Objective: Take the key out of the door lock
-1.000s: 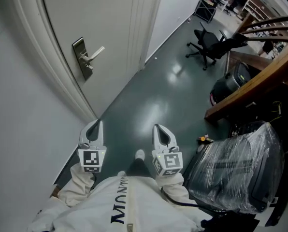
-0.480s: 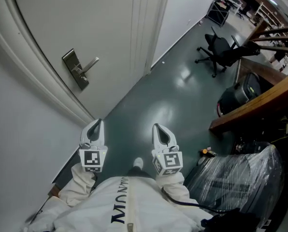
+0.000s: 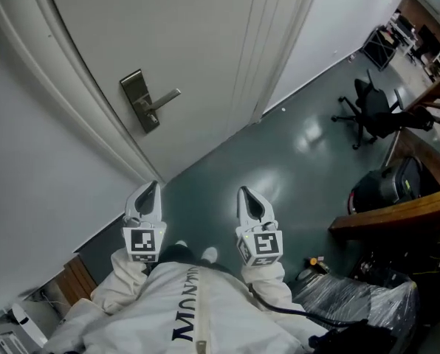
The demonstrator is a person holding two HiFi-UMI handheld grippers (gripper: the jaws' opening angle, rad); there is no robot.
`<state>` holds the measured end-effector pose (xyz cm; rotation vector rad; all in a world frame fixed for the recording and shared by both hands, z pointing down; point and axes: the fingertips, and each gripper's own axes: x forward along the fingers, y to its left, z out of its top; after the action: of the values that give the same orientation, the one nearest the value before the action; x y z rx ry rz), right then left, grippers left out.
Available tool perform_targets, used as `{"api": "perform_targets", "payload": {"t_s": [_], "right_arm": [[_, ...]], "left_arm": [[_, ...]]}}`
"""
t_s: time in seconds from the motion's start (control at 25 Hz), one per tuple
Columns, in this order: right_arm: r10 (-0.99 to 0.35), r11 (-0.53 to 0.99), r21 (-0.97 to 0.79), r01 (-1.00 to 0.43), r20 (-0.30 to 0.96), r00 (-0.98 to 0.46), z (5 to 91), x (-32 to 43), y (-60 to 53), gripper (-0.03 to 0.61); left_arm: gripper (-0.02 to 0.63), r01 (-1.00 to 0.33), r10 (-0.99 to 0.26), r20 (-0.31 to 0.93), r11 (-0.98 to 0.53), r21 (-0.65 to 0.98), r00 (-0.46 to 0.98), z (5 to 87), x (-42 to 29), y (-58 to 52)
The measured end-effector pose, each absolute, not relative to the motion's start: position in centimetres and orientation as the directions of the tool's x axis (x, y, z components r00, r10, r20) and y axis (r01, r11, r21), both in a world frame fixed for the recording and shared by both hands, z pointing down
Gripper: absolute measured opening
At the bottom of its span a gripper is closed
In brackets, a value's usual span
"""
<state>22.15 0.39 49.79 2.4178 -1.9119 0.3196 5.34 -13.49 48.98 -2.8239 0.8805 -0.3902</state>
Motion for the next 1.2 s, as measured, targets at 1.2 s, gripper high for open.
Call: {"api": "perform_targets", "payload": {"t_s": [1.2], "right_arm": [[-0.963,0.13,-0.013,-0.991,0.238,-0.13,49.3,15.6,-24.7,-0.002]], "left_arm": [[0.0,-0.789,-0.803,0.168,-0.594,-0.157,0.572,49.6,-1.3,-30.6]]}}
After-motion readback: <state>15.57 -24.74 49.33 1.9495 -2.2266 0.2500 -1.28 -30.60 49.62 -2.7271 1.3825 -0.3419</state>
